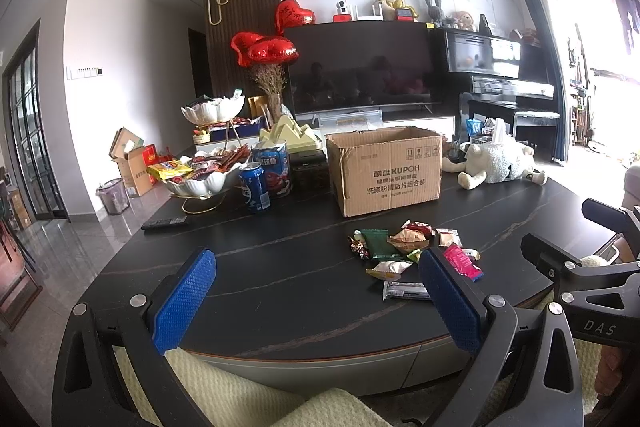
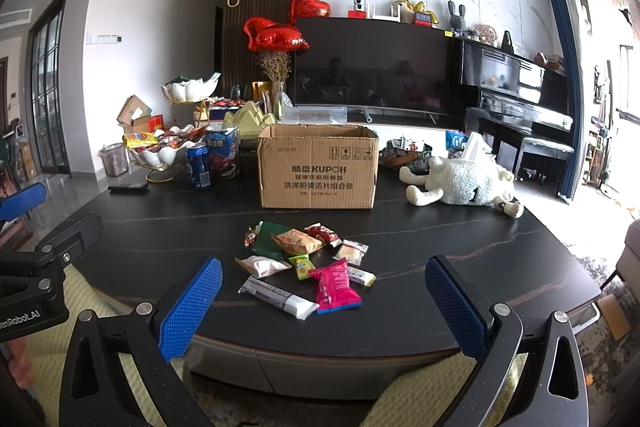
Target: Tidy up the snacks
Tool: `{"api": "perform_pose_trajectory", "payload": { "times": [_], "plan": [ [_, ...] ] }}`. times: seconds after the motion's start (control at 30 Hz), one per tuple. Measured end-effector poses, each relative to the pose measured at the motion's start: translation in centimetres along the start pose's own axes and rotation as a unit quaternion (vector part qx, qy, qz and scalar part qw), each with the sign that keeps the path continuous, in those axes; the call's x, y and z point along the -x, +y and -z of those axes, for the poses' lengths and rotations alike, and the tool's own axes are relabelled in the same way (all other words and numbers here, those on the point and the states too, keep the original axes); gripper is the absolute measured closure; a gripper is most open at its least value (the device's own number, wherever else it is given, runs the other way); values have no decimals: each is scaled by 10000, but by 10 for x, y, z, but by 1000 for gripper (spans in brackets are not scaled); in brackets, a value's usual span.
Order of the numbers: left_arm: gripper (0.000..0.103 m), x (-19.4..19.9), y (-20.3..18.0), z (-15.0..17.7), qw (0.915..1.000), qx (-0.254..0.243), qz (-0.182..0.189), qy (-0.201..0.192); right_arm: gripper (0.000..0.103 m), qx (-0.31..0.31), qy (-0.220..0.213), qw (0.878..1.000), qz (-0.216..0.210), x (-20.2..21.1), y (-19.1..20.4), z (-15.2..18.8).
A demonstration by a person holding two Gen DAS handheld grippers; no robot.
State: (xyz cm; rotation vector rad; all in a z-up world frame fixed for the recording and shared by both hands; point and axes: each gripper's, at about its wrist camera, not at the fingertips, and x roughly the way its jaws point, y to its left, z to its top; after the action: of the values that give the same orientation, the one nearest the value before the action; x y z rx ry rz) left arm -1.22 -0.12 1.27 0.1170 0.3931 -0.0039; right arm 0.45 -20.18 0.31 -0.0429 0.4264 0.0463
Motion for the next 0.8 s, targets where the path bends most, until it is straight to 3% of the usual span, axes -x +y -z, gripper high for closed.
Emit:
{"api": "perform_pose_trajectory", "payload": {
  "times": [0.5, 0.8],
  "plan": [
    [0, 3, -5, -2, 10000, -12, 52, 56, 0, -8, 19, 10000, -13, -3, 0, 1],
    [0, -22, -15, -1, 9986, 4, 357, 394, 0, -32, 321, 9994, -122, -20, 11, 2]
  ]
}}
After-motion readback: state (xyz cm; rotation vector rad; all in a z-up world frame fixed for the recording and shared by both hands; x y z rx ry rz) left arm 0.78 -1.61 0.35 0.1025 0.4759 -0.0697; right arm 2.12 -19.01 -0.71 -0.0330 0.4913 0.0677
